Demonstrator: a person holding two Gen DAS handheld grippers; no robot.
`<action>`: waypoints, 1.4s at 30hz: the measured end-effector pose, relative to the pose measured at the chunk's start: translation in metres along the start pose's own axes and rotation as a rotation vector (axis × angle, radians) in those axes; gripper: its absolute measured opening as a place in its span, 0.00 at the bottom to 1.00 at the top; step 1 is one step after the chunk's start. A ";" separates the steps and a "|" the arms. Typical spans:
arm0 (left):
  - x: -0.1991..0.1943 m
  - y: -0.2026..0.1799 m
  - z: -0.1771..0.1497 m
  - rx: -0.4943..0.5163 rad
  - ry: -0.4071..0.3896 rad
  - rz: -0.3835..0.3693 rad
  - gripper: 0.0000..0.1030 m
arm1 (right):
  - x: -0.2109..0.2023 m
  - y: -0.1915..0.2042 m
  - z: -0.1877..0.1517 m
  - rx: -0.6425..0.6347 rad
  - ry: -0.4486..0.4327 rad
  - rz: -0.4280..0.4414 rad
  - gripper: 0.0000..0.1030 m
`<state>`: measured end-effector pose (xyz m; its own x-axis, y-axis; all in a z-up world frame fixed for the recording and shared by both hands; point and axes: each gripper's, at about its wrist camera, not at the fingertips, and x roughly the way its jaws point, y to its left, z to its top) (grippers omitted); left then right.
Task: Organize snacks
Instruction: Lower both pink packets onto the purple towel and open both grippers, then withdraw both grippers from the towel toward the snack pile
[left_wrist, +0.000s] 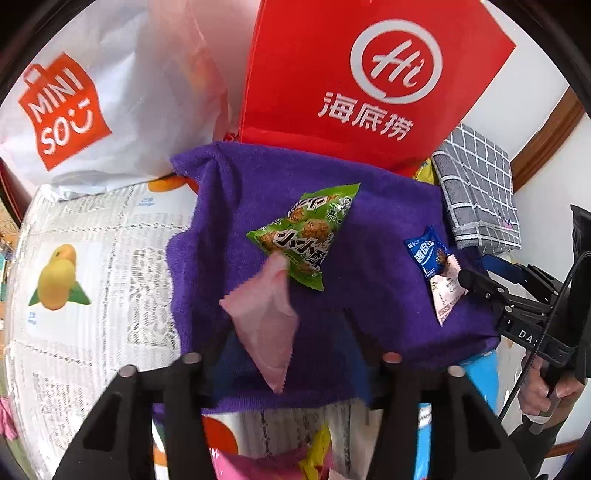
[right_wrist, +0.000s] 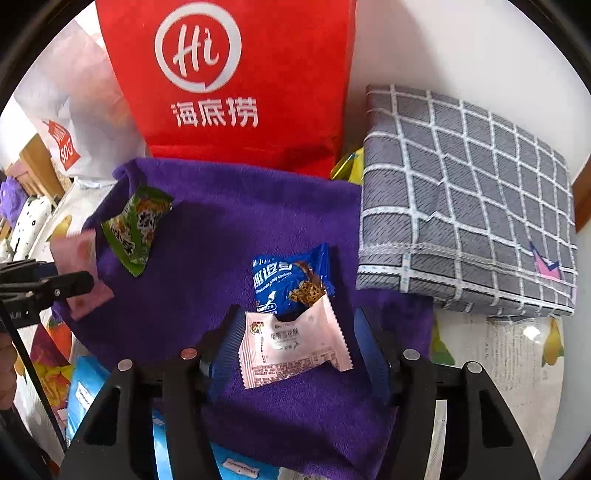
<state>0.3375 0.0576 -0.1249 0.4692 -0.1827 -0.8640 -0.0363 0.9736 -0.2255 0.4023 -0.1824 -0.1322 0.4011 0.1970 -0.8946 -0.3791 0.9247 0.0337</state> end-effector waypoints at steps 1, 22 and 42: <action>-0.004 0.001 -0.001 -0.003 -0.006 0.000 0.52 | -0.004 0.000 0.000 -0.001 -0.007 -0.001 0.60; -0.117 -0.009 -0.068 0.016 -0.168 -0.019 0.53 | -0.137 0.040 -0.054 0.049 -0.187 -0.003 0.73; -0.173 -0.014 -0.145 0.018 -0.241 -0.055 0.53 | -0.202 0.082 -0.140 0.041 -0.319 -0.066 0.79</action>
<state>0.1288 0.0557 -0.0378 0.6668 -0.1998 -0.7180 0.0098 0.9656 -0.2597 0.1732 -0.1922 -0.0112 0.6672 0.2226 -0.7108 -0.3122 0.9500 0.0045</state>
